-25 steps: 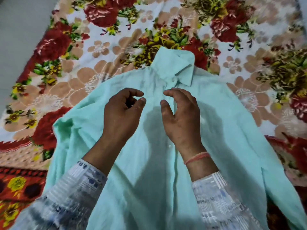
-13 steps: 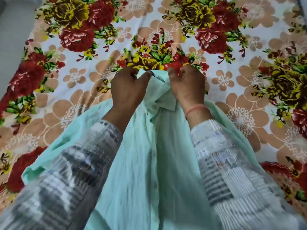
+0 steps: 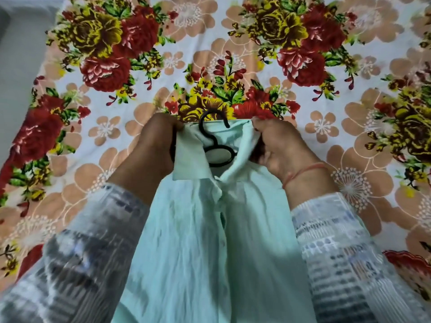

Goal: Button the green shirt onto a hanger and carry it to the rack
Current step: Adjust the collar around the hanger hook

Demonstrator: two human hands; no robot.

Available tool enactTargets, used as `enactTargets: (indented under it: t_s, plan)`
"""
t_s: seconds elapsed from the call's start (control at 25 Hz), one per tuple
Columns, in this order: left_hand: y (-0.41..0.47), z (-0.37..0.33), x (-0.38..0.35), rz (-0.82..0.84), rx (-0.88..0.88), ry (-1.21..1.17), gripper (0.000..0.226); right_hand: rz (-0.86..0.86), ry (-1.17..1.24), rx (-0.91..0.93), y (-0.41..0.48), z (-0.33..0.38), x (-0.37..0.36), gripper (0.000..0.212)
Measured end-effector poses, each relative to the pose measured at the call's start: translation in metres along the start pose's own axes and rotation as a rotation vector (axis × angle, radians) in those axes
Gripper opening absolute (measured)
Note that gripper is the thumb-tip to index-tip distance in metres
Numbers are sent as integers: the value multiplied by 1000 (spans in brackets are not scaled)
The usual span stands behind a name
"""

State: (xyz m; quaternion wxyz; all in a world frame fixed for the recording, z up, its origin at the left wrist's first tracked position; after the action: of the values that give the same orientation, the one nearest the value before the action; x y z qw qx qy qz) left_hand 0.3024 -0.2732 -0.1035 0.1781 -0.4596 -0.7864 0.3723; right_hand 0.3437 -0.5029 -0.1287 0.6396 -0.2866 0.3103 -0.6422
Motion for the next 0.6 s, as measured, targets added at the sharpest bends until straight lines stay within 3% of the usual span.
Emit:
enactTargets:
  t_s: [0.12,0.2,0.28,0.32,0.4,0.48,0.56,0.6]
  plan:
    - [-16,16,-5,178,212,-197,40,228,178,-103,-14,0,-11,34]
    - [-12,21,0,167,250,-252,31,268,193,-130,-18,-1,-8,35]
    - [-2,22,15,34,141,-141,18,164,92,-79,-12,-2,5,31]
    - [3,20,21,-19,50,-48,17,28,-82,19,-5,2,20,25]
    - [9,8,27,-82,-189,277,24,-219,-670,270,1,24,35,25]
    - [6,-6,16,-72,-409,777,35,-287,-1109,359,4,24,29,38]
    - [-1,-7,7,-71,-482,1105,39,-349,-1195,380,2,18,32,36]
    - [-3,-8,5,-88,-514,1149,41,-417,-1163,433,-2,20,35,34]
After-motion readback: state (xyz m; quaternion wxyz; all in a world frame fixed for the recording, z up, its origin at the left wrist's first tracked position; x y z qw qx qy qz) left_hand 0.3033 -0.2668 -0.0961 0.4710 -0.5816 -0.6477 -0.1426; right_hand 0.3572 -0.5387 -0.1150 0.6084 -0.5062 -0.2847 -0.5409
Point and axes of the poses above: each hand's wrist, its own y-axis towards the middle knuckle, its own x-axis out of the back of the hand, z = x × y, the point moved 9 cm from there along y, towards the middle knuckle, and after that the axes turned 8 degrees about -y, right-handed, at the moved point
